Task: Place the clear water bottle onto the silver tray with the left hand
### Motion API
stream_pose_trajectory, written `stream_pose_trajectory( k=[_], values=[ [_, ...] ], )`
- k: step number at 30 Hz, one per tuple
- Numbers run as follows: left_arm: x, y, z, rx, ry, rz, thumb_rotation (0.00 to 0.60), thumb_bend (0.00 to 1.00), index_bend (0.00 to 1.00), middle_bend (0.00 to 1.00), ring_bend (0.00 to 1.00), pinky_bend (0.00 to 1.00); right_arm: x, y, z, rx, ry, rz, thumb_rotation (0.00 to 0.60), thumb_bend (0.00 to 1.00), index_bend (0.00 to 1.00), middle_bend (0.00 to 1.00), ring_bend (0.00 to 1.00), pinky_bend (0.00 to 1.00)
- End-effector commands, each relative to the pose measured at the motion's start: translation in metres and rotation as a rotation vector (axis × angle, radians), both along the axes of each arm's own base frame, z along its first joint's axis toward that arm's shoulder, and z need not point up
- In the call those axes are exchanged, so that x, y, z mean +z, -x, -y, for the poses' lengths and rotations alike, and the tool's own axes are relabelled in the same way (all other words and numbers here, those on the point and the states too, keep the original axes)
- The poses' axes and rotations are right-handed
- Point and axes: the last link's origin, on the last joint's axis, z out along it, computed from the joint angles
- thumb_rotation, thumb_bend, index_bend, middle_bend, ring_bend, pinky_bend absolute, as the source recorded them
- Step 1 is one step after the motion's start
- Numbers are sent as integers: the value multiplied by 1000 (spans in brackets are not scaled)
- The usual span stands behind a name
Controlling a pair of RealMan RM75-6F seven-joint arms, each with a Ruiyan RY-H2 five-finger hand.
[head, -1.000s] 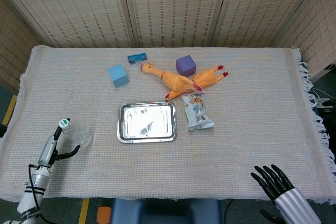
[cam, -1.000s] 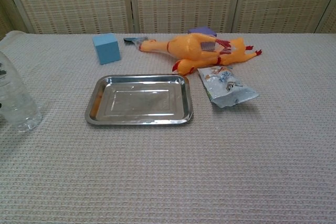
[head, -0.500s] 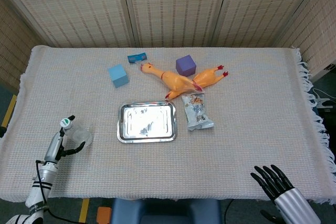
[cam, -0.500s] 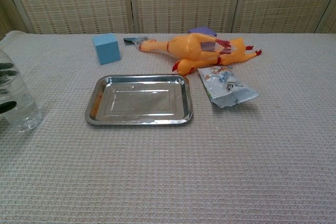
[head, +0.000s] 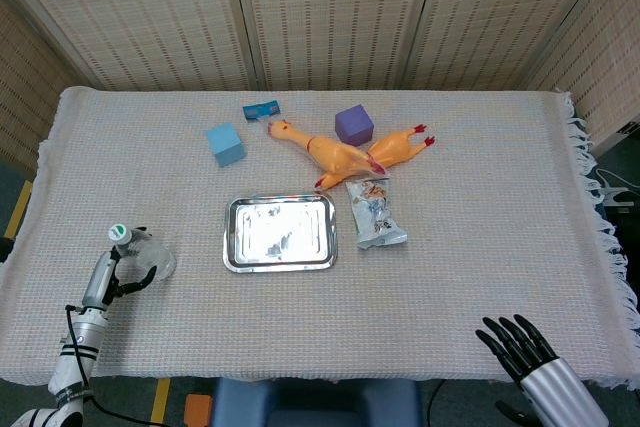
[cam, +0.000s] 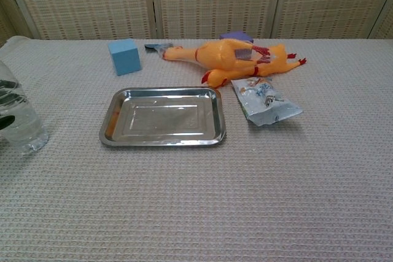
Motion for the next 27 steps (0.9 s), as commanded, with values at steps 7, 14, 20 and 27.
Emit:
stream_pose_trajectory(
  k=[7, 14, 20, 27],
  values=[
    [2, -1, 0, 21, -16, 30, 600, 462, 260, 292, 213, 390, -1, 0, 1, -4, -4, -5, 600, 0, 0, 0, 0, 0],
    [8, -10, 2, -12, -40, 43, 600, 462, 262, 292, 214, 389, -3, 0, 2, -7, -9, -9, 600, 0, 0, 0, 0, 0],
    [31, -51, -6, -139, -134, 114, 600, 462, 262, 288, 213, 386, -4, 2, 5, -16, -14, -14, 600, 0, 0, 0, 0, 0],
    [38, -84, 7, -214, -125, 65, 600, 461, 251, 275, 198, 369, -11, 3, 10, -35, -34, -29, 600, 0, 0, 0, 0, 0]
  ],
)
